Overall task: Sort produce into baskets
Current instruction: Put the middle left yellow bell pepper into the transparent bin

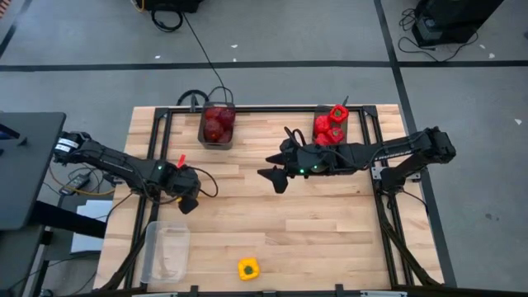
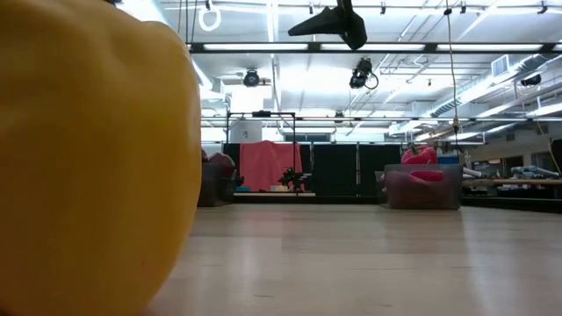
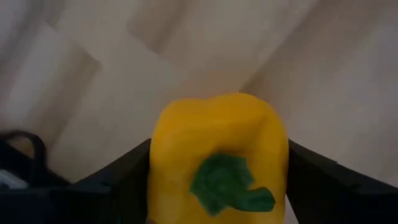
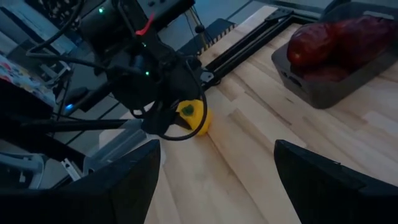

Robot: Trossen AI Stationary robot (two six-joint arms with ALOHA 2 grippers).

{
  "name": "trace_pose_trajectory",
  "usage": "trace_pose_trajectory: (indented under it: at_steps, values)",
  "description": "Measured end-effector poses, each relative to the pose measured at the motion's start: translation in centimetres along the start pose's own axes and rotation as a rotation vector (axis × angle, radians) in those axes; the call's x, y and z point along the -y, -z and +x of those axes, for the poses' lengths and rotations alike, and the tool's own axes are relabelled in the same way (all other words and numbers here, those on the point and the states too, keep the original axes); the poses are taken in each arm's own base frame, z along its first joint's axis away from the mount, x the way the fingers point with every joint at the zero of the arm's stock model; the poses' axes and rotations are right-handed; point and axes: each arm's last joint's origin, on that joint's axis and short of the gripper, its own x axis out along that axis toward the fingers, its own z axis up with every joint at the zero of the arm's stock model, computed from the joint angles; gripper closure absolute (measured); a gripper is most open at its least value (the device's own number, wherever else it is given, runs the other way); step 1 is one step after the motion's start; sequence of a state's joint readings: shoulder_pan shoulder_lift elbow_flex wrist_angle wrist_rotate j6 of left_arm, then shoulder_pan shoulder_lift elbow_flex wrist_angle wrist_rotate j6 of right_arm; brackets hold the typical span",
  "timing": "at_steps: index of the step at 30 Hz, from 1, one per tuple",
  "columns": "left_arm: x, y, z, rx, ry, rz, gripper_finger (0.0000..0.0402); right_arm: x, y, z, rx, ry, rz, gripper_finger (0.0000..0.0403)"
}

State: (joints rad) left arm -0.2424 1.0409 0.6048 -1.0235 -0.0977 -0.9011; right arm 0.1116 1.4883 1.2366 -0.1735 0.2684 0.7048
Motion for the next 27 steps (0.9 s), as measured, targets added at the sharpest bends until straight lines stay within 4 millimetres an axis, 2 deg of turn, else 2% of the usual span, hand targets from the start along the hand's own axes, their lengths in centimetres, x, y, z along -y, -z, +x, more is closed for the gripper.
trace_pose_trajectory:
  at_steps: [2,6,15,18,21,27]
  values:
    - [0.0,0.1,-0.6,-0.045,0.008,0.007,0.0108,0.0,0.0,0.0,0.000,0.000,0.000,0.0081]
    - [0.3,-0.3,-3.1,-0.056,-0.002,0.011,0.0108,0.0,0.0,0.0,-0.001,0.001,-0.001,0.0091]
    - [1.8,-1.8,-11.6,0.093,0.147,0.037,0.0108,0.3,0.1,0.0,-0.013,0.029,-0.044,0.0122]
    - [2.4,-2.0,-13.7,0.125,0.206,0.054,0.0108,0.7,-0.1,0.1,-0.011,0.051,-0.047,0.0125]
    - [2.8,-1.2,-14.7,0.099,0.210,0.069,0.0108,1.1,-0.4,0.3,-0.020,0.044,-0.039,0.0125]
    - [4.0,1.9,-14.4,0.009,0.225,0.069,0.0106,1.6,-0.4,0.3,-0.062,0.049,-0.015,0.0126]
